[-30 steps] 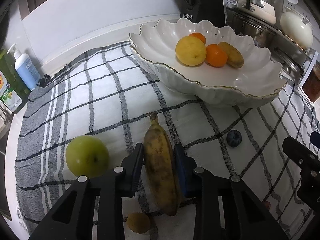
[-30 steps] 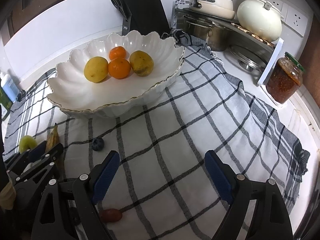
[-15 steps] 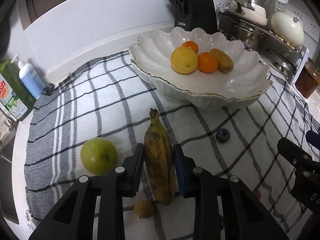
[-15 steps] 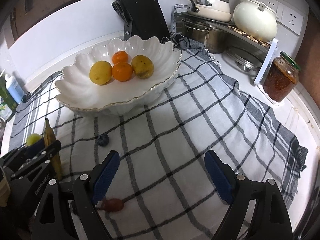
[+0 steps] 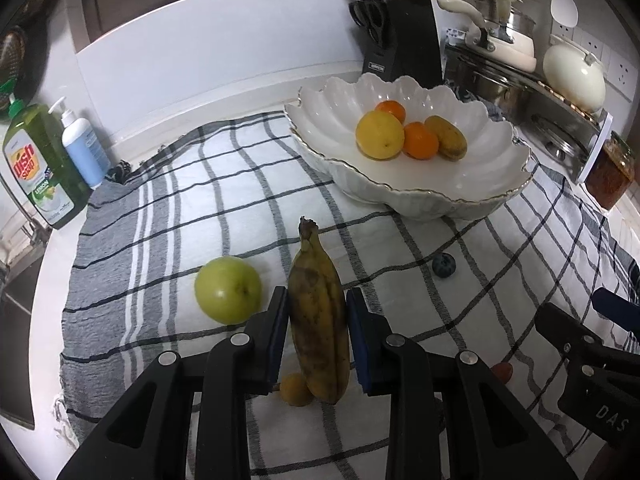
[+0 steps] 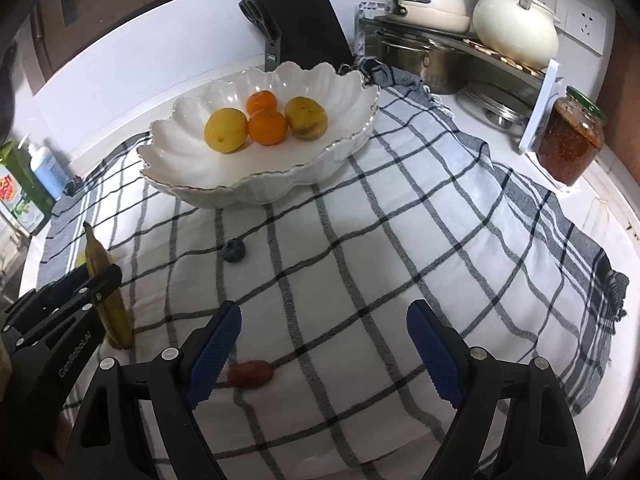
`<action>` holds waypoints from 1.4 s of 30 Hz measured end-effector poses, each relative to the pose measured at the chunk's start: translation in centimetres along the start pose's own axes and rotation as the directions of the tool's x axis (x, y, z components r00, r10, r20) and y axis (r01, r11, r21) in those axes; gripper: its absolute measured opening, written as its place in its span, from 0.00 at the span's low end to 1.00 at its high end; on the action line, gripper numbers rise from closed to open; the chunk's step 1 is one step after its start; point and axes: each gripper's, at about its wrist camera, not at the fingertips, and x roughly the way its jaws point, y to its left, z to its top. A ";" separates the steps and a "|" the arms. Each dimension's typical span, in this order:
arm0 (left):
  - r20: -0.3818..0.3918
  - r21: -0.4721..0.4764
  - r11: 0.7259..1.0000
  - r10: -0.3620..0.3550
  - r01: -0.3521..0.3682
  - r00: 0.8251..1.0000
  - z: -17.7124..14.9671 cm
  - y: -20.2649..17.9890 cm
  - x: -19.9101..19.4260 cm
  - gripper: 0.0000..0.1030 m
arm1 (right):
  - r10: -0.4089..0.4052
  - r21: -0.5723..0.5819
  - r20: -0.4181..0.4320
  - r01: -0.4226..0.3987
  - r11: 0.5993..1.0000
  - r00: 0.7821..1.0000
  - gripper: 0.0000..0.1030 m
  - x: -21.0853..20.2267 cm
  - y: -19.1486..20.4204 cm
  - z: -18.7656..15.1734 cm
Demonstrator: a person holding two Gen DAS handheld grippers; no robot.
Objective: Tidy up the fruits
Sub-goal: 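Hold the banana in the left tool while the right tool grasps the blueberry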
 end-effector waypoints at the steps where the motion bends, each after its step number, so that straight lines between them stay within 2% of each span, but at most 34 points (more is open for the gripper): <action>1: 0.003 -0.005 1.000 0.000 0.000 1.000 0.1 0.2 -0.2 0.29 | 0.003 -0.002 0.005 -0.003 1.000 1.000 0.83 -0.1 0.1 0.1; 10: 0.028 -0.043 0.998 0.035 -0.034 0.999 1.0 2.4 -1.6 0.29 | 0.043 -0.038 0.037 -0.041 0.998 0.998 0.83 0.6 1.8 2.0; 13: 0.029 -0.063 0.997 0.052 -0.050 0.998 1.2 3.6 -1.6 0.29 | 0.051 -0.072 0.044 -0.048 0.996 0.998 0.78 1.6 3.1 2.8; 20: 0.021 -0.101 0.992 0.078 -0.075 0.997 1.6 5.7 -1.0 0.29 | 0.091 -0.131 0.010 -0.089 0.987 0.996 0.57 4.9 5.5 3.5; 27: 0.006 -0.117 0.990 0.084 -0.082 0.996 2.0 6.7 -0.3 0.29 | 0.089 -0.167 0.000 -0.087 0.982 0.996 0.42 6.7 6.8 3.7; 38: -0.003 -0.123 0.990 0.075 -0.075 0.997 2.2 6.9 0.2 0.29 | 0.071 -0.193 -0.040 -0.077 0.978 0.997 0.22 8.3 7.3 3.1; 42: 0.000 -0.118 0.990 0.071 -0.071 0.997 2.3 6.8 0.2 0.29 | 0.073 -0.193 -0.036 -0.079 0.978 0.997 0.22 8.2 7.2 2.9</action>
